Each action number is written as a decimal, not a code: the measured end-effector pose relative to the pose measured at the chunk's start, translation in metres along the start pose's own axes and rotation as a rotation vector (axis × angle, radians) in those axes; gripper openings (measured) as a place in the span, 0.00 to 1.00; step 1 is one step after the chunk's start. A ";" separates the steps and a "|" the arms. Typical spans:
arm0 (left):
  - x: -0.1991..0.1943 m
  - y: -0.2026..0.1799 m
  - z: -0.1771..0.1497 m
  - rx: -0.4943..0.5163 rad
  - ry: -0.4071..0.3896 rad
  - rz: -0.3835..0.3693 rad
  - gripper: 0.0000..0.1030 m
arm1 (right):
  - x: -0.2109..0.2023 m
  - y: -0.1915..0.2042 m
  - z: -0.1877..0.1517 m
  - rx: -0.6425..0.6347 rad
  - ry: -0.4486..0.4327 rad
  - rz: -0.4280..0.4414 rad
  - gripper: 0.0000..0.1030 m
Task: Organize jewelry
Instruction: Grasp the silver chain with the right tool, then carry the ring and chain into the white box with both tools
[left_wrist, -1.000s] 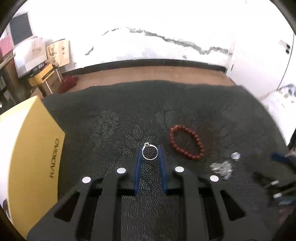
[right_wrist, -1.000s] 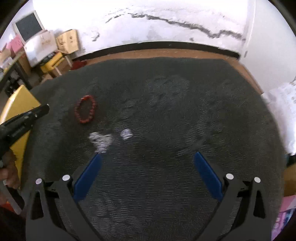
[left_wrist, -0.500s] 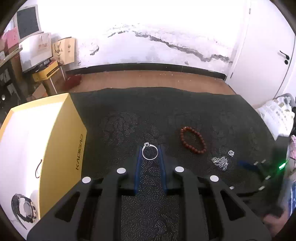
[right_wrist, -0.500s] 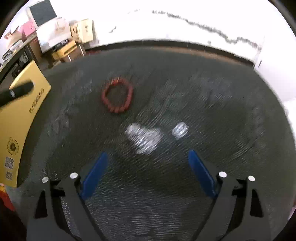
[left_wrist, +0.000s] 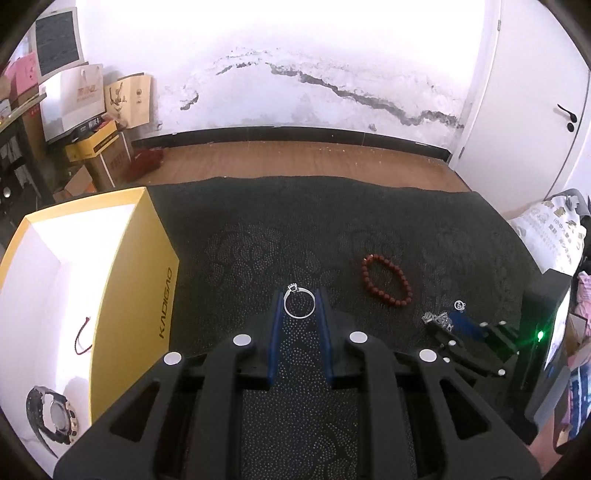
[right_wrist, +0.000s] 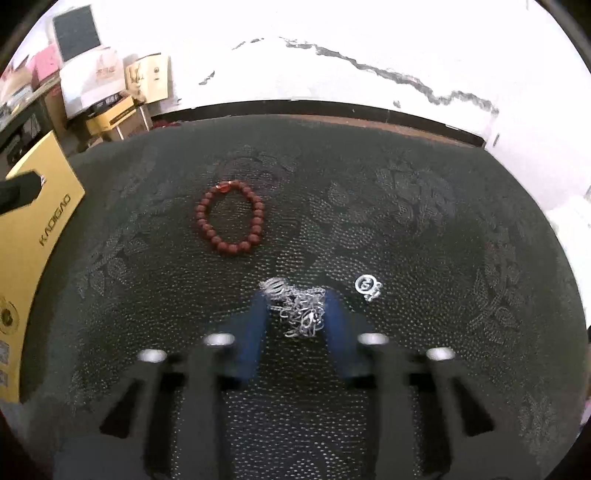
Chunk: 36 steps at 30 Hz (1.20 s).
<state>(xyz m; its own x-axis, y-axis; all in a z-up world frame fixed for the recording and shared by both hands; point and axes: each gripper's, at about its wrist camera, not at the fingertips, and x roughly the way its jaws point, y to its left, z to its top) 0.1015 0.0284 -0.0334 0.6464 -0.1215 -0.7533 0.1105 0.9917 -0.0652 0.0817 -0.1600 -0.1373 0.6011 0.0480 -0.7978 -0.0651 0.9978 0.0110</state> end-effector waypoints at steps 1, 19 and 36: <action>-0.001 -0.001 0.001 0.001 -0.002 0.000 0.18 | 0.000 0.005 0.000 -0.021 -0.001 -0.001 0.13; -0.020 -0.005 0.002 0.007 -0.015 0.010 0.18 | -0.060 -0.003 0.028 0.027 -0.029 0.054 0.09; -0.114 0.059 -0.004 -0.058 -0.062 0.081 0.18 | -0.200 0.065 0.078 -0.079 -0.205 0.185 0.09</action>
<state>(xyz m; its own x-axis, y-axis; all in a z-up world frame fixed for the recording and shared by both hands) 0.0312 0.1006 0.0463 0.6969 -0.0415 -0.7159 0.0133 0.9989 -0.0449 0.0196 -0.1014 0.0697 0.7212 0.2452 -0.6478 -0.2457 0.9650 0.0917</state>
